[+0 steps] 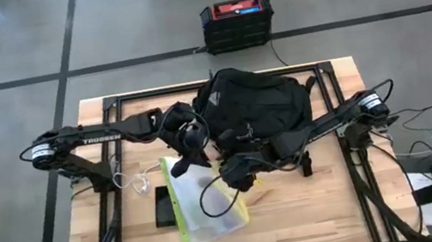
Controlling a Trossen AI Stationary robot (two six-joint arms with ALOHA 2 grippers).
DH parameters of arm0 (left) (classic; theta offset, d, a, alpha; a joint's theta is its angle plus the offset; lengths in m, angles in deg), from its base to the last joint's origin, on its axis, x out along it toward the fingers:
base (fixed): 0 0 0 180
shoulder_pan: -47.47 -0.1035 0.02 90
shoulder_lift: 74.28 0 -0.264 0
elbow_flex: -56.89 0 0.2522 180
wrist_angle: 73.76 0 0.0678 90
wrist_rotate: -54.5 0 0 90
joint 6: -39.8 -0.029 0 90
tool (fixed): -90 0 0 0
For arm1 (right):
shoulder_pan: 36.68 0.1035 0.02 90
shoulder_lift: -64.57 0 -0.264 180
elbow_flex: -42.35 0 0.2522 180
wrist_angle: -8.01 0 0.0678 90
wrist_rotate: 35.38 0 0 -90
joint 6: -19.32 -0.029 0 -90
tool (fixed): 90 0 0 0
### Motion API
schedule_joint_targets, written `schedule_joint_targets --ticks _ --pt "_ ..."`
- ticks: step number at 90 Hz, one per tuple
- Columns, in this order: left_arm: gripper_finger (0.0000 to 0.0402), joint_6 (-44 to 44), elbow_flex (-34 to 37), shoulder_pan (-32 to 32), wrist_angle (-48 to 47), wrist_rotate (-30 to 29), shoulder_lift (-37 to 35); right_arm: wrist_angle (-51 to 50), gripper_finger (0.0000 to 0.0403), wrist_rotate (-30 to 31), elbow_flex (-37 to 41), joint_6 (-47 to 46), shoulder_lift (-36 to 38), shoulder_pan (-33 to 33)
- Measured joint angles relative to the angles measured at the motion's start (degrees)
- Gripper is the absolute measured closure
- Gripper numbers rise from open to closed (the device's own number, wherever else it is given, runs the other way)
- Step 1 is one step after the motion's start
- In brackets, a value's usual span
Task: Unpack backpack
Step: Close the yellow green zip bag
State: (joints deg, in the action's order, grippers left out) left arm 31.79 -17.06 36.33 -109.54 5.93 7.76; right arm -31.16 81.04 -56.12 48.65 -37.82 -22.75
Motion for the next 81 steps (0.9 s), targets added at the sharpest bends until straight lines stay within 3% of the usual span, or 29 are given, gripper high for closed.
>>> schedule_joint_targets --ticks 12,41,81 --pt "0.0402 0.0 0.0 0.0 0.0 0.0 0.0 0.3 0.0396 0.0 0.0 -0.7 0.0 0.0" --pt "0.0397 0.0 0.0 0.1 0.5 -3.8 0.0 -2.7 0.0402 0.4 0.0 -4.0 3.1 1.0" --pt "0.0293 0.5 0.0 0.1 11.3 -5.2 0.0 -5.7 0.0403 0.4 -0.5 -1.1 7.4 0.9"
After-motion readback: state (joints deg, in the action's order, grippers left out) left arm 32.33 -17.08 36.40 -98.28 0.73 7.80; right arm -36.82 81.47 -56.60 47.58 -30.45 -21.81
